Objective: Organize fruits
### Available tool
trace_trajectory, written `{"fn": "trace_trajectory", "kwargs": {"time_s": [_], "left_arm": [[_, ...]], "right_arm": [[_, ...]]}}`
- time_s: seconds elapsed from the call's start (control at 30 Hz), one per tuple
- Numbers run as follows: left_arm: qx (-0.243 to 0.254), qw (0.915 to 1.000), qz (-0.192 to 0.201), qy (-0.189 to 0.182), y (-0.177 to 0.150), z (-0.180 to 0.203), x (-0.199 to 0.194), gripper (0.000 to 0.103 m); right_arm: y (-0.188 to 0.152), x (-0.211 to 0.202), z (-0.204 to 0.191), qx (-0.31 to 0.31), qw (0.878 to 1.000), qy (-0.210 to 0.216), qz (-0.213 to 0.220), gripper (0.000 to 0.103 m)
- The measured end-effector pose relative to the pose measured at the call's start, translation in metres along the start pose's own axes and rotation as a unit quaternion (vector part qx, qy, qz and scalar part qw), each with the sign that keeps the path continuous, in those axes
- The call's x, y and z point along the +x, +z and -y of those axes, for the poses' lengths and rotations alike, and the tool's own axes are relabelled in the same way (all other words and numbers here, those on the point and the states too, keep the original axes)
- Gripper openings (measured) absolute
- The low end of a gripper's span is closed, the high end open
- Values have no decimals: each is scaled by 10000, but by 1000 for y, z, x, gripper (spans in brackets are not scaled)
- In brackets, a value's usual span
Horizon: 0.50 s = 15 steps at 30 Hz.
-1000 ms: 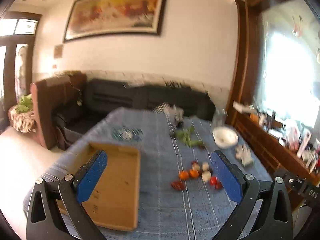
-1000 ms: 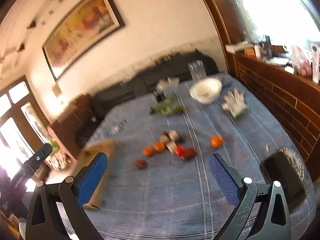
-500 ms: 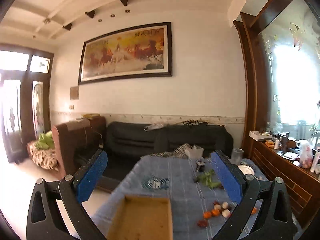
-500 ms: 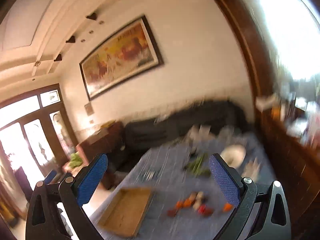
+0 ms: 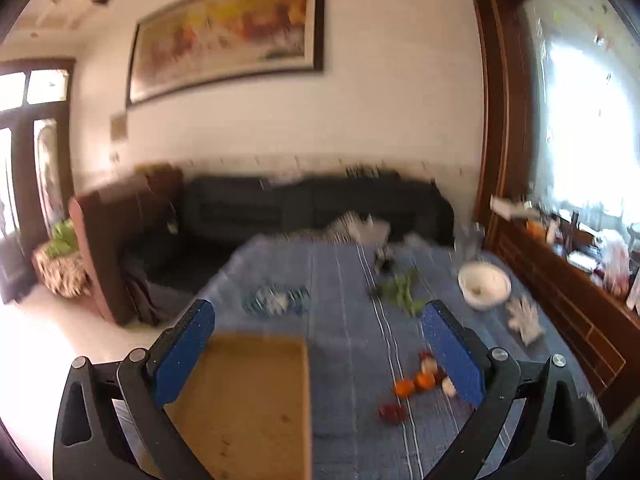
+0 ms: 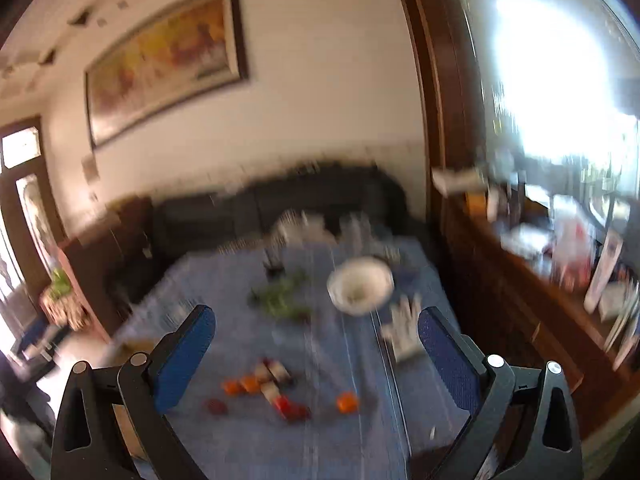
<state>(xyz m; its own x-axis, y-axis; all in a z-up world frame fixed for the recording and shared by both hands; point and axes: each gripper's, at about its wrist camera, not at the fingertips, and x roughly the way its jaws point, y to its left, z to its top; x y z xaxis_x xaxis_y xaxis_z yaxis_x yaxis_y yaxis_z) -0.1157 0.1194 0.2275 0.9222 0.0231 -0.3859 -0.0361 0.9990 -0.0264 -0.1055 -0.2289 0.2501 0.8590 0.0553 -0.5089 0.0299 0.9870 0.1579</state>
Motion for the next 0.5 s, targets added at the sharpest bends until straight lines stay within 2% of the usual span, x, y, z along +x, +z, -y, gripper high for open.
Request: {"fn": "trace_trajectory", "kwargs": {"time_s": [0.1, 0.2, 0.27, 0.4, 0.5], "left_arm": [[-90, 9986, -514, -126, -28, 12, 39, 103], [-49, 9931, -1139, -279, -59, 25, 77, 103], [-13, 9899, -1371, -349, -72, 29, 92, 101], [98, 9849, -1665, -454, -93, 41, 115, 97], [50, 9812, -1862, -516, -102, 45, 129, 97]], "right_arm": [[-45, 64, 21, 300, 9973, -272, -620, 103], [-71, 98, 29, 220, 9941, -539, -914, 102], [-85, 120, 32, 132, 9918, -685, -1067, 100], [-97, 145, 36, 279, 9910, -458, -1228, 96], [-102, 155, 30, 212, 9912, -458, -1224, 96]]}}
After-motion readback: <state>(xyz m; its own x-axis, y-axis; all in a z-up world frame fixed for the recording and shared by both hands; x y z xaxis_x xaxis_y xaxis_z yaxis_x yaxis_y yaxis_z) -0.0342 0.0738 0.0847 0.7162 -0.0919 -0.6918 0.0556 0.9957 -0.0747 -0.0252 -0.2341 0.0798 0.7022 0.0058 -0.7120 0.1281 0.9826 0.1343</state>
